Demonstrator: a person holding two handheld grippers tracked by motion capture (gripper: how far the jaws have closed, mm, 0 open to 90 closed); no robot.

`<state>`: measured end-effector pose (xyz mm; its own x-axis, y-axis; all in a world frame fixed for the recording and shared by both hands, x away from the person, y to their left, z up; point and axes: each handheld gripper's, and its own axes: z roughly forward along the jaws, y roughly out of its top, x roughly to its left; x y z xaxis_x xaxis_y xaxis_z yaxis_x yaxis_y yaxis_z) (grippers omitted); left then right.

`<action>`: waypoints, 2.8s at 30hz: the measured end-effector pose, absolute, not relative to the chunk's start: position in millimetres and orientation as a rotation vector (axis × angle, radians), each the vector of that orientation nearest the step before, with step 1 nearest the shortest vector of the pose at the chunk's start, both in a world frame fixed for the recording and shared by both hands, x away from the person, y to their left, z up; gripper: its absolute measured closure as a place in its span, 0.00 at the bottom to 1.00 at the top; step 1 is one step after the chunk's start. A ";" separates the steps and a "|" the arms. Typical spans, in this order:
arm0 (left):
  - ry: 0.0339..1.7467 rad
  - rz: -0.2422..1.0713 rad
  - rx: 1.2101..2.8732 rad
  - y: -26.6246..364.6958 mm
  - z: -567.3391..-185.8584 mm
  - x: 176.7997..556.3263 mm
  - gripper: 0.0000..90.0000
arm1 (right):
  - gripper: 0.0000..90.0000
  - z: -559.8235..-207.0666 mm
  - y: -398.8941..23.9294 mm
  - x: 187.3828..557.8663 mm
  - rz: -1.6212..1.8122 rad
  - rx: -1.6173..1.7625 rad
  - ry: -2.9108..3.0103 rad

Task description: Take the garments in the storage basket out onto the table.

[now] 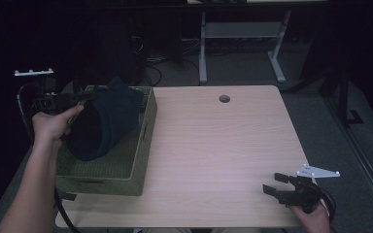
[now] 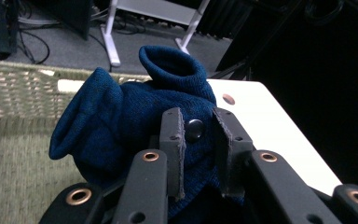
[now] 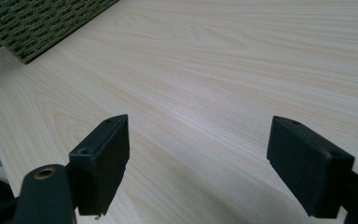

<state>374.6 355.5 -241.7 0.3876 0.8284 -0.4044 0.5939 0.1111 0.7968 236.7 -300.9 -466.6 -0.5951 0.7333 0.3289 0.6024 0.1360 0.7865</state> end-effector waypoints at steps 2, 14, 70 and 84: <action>1.289 0.275 1.570 353.3 -236.7 373.6 0.83 | 0.23 -466.4 -300.7 236.5 1.460 1.340 2.262; 1.201 0.273 1.568 331.6 -208.8 369.6 0.83 | 0.22 -465.9 -300.5 235.8 1.464 1.340 2.263; 0.988 0.037 1.759 127.8 -241.9 385.9 0.83 | 0.22 -458.2 -303.9 224.0 1.519 1.276 2.244; 1.047 -0.064 1.811 93.8 -308.5 396.8 0.83 | 0.22 -456.2 -306.7 221.3 1.519 1.272 2.236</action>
<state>396.8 93.8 -308.5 0.6236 0.6220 -0.4736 0.6752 -0.1232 0.7273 221.3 -306.7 -456.2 -0.6276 0.7117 0.3157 0.5555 0.1252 0.8220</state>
